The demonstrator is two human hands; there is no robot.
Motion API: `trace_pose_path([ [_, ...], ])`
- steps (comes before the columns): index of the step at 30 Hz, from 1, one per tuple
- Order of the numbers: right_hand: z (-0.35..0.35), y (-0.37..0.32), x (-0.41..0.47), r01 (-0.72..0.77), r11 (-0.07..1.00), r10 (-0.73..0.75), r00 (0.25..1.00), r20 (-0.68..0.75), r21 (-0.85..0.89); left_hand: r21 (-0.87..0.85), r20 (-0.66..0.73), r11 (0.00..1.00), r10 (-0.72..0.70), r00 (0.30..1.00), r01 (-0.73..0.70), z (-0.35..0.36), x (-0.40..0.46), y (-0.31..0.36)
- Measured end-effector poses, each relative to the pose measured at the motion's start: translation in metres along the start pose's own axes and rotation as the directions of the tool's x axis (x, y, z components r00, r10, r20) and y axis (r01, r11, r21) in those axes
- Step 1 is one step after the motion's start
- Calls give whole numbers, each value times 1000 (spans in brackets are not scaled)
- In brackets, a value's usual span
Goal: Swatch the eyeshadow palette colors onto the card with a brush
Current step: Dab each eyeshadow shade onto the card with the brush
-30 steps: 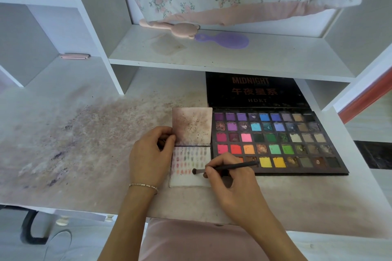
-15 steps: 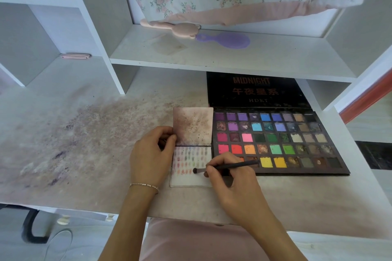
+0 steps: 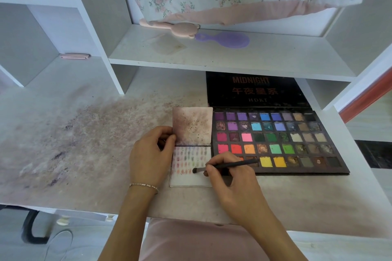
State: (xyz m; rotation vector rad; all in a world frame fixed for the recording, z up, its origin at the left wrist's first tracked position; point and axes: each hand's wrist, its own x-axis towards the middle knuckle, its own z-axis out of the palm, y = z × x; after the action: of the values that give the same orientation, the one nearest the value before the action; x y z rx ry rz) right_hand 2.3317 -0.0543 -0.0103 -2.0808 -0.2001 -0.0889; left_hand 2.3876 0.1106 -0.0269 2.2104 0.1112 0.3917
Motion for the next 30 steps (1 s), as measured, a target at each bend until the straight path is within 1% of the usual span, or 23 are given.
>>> trace_pose_path([
  [5, 1, 0, -1, -7, 1000, 7, 1000, 18, 16, 15, 1, 1000, 3, 1000, -3, 0, 1, 0],
  [7, 1, 1, 0, 6, 1000, -6, 1000, -4, 11, 17, 2, 1000, 5, 1000, -5, 0, 1, 0],
  [9, 2, 1, 1, 25, 998, -22, 998, -54, 60, 14, 1, 1000, 4, 1000, -4, 0, 0, 0],
  [13, -1, 2, 1, 48, 972, -1, 980, -199, 230, 7, 0, 1000, -12, 1000, 12, 0, 1, 0],
  [15, -4, 3, 0, 83, 964, -16, 967, -255, 254, 7, -2, 1000, -15, 1000, 15, 0, 1, -1],
  [18, -13, 9, -2, 106, 963, -22, 947, -322, 247, -1, -5, 1000, -12, 1000, 12, -2, 1, 0],
  [20, -24, 16, -6, 90, 968, 2, 929, -369, 234, -1, -6, 1000, -16, 1000, 16, -2, 1, 0],
  [26, -62, 35, -21, -2, 990, 70, 876, -477, 141, 11, -13, 1000, -26, 1000, 26, -2, 1, 0],
  [30, -84, 45, -26, -96, 994, 111, 804, -585, 57, 0, 4, 1000, -30, 1000, 30, -1, 0, 2],
])
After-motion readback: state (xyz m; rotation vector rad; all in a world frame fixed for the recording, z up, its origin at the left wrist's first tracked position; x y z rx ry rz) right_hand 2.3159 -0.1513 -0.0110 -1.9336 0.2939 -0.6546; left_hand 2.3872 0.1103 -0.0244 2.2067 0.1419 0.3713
